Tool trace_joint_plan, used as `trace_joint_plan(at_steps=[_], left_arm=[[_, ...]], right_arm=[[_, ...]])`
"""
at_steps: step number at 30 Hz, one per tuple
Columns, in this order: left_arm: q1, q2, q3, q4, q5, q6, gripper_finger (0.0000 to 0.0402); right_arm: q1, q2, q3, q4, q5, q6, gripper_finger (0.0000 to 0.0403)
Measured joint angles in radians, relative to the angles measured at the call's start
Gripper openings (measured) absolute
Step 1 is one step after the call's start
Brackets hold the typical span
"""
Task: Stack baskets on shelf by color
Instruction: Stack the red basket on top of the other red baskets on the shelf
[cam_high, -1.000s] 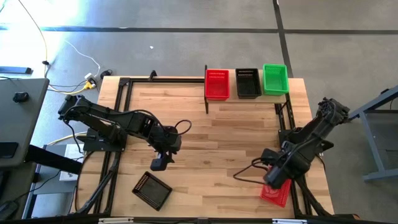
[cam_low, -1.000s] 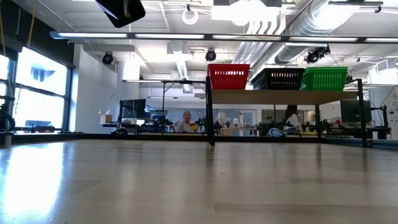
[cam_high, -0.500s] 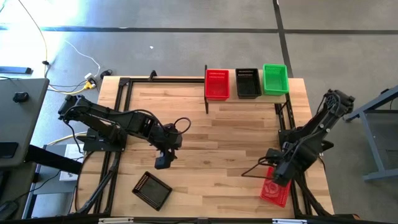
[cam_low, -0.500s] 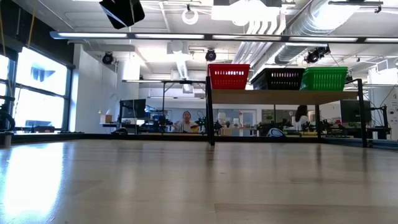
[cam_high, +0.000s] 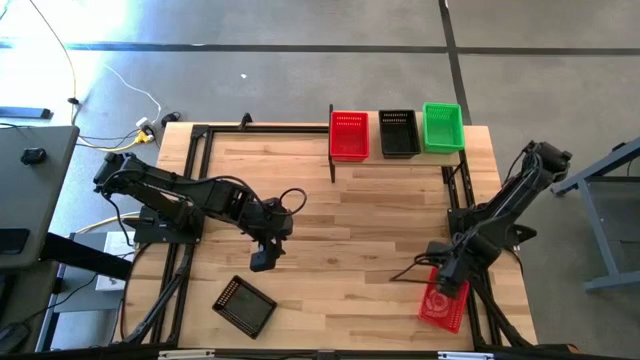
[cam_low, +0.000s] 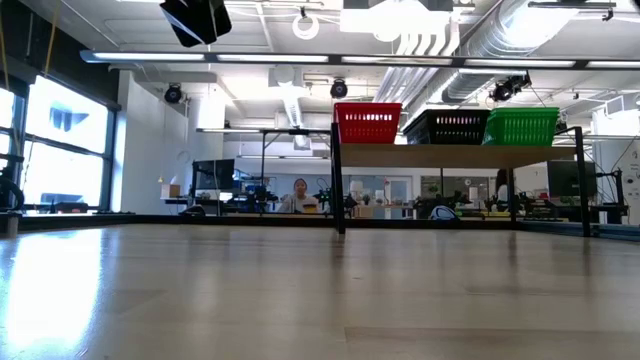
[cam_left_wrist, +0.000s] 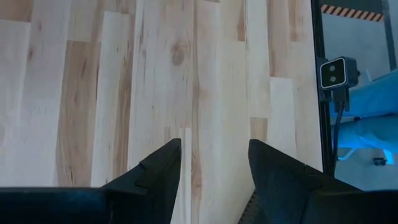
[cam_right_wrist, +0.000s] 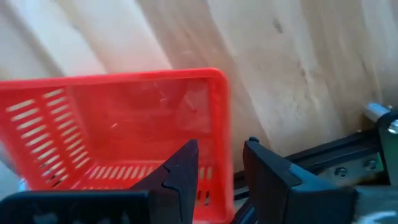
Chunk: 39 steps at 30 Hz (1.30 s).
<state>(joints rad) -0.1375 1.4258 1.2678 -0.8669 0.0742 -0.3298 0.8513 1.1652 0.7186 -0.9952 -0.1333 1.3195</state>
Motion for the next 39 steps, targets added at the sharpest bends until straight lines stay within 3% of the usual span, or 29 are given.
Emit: trace_joint_plan(at_steps=[12, 20, 29, 39], left_arm=[[0.000, 0.000, 0.000, 0.036, -0.012, 0.000, 0.0177], [0.000, 0.000, 0.000, 0.202, -0.012, 0.000, 0.0177], [0.000, 0.000, 0.000, 0.368, -0.011, 0.111, 0.0177], [0.000, 0.000, 0.000, 0.376, -0.011, 0.295, 0.0177]], right_arm=[[0.000, 0.000, -0.096, 0.059, -0.010, 0.067, 0.0104], [0.000, 0.000, -0.138, 0.113, -0.084, 0.197, 0.0012], [-0.079, 0.000, -0.029, 0.118, -0.069, 0.384, 0.0003], [-0.239, 0.000, 0.136, 0.116, 0.081, 0.429, 0.0001]])
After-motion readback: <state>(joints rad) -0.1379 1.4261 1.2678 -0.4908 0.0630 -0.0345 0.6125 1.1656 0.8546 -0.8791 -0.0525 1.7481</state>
